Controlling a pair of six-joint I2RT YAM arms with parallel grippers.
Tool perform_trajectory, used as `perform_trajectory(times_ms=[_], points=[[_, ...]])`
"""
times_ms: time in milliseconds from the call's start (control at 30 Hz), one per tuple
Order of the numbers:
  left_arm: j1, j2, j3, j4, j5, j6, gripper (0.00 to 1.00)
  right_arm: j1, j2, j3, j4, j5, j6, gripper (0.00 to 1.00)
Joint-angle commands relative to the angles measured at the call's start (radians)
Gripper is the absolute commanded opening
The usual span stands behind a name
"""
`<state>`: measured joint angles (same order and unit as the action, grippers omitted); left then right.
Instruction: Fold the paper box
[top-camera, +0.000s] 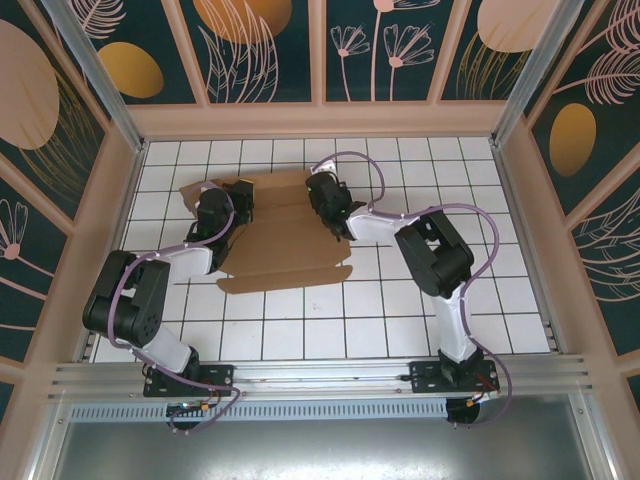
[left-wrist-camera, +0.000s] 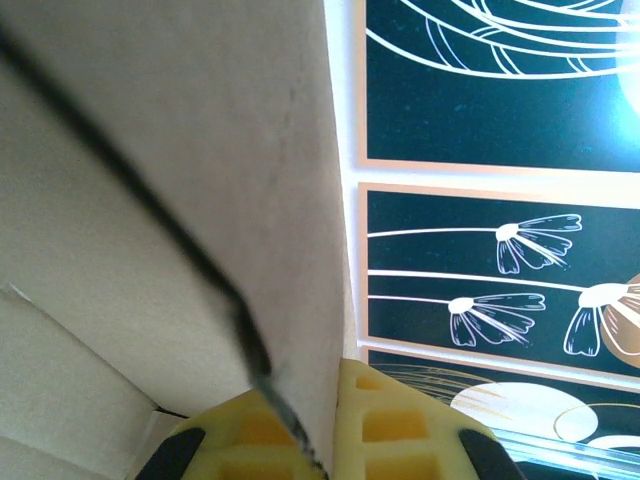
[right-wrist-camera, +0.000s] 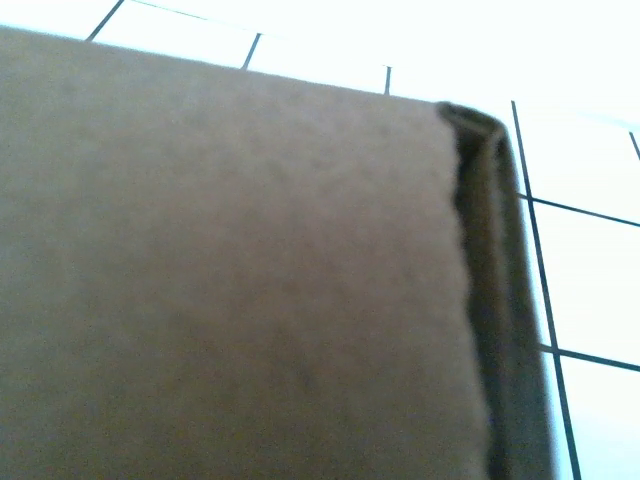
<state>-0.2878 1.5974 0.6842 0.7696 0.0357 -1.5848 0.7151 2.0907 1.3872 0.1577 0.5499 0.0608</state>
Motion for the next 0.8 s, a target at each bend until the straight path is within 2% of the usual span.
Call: perform_trajectory(times_ms=[0, 200, 333, 433, 567, 767], points=[[-0.016, 0.001, -0.018, -0.162, 0.067, -0.013, 0.00, -0.004, 0.049, 0.037, -0.115, 0.108, 0.076, 0.00], [-0.018, 0.006, -0.023, -0.156, 0.070, -0.021, 0.00, 0.000, 0.079, 0.071, -0.150, 0.108, 0.146, 0.00], [-0.018, 0.001, -0.029, -0.159, 0.069, -0.020, 0.00, 0.001, 0.053, 0.018, -0.078, 0.098, 0.127, 0.00], [-0.019, 0.000, -0.028, -0.159, 0.072, -0.015, 0.00, -0.001, 0.012, -0.048, 0.008, 0.085, 0.087, 0.15], [-0.018, 0.004, -0.035, -0.155, 0.074, -0.017, 0.00, 0.000, -0.046, -0.140, 0.136, 0.018, 0.017, 0.43], [-0.019, 0.008, -0.025, -0.165, 0.059, -0.007, 0.00, -0.005, -0.238, -0.452, 0.551, -0.149, -0.052, 0.69]])
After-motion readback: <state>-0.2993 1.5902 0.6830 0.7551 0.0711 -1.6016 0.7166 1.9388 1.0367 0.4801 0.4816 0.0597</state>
